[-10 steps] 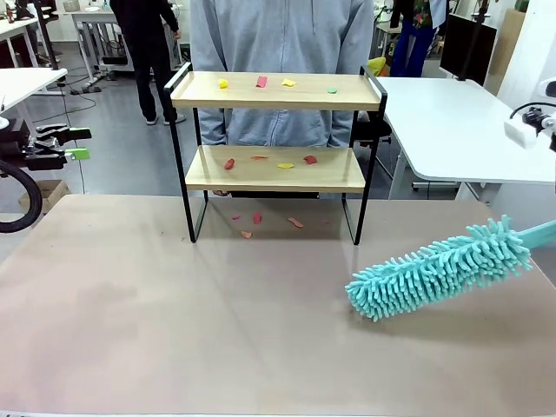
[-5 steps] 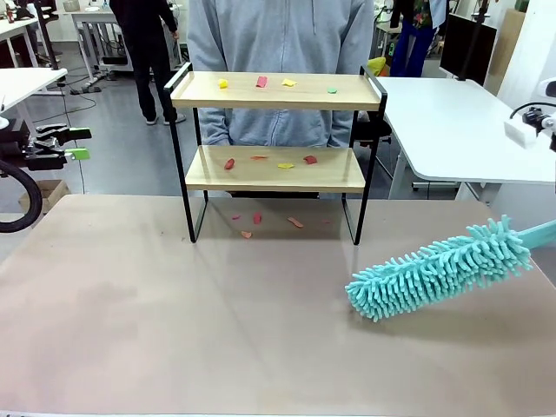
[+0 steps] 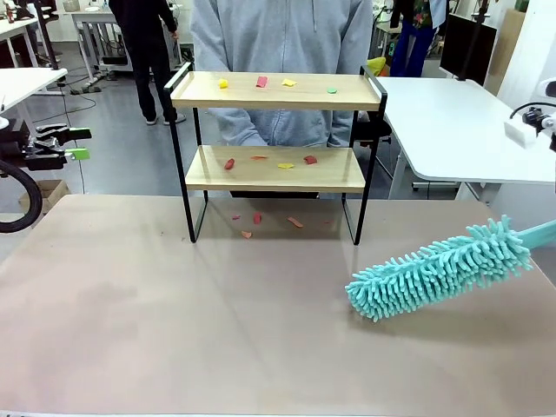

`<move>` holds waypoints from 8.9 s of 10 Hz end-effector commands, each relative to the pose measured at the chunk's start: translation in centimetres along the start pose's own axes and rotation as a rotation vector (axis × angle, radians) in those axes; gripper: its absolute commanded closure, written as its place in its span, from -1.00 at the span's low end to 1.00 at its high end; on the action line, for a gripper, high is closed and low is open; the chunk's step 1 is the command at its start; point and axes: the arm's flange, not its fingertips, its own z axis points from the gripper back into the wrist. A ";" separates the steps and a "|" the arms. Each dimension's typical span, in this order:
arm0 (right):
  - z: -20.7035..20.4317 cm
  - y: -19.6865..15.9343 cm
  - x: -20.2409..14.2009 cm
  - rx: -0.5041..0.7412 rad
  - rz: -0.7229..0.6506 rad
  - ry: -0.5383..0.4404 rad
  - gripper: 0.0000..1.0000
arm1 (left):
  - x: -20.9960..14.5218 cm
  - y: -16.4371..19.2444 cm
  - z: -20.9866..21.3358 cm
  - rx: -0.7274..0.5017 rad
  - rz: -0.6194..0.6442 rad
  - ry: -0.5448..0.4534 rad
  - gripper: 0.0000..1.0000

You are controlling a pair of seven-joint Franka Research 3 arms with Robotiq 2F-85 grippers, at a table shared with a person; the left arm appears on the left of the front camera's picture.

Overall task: Clean the shelf.
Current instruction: Clean the specific section of the Shelf indicated by the human with the Duster.

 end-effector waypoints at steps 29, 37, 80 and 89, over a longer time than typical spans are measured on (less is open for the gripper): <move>-1.7 9.2 21.1 -0.010 -0.505 -0.263 0.74 | 0.2 -0.1 0.0 -0.001 -0.003 0.006 -1.00; -4.6 12.0 30.2 -0.075 -0.706 -0.380 0.74 | 0.2 -0.1 0.0 -0.001 -0.003 0.006 -1.00; -16.0 -1.0 37.7 -0.185 -1.610 -0.414 0.74 | 0.2 -0.1 0.0 -0.001 -0.003 0.006 -1.00; -16.1 -2.6 31.4 -0.298 -1.676 -0.340 0.74 | 0.2 -0.1 0.0 -0.001 -0.003 0.006 -1.00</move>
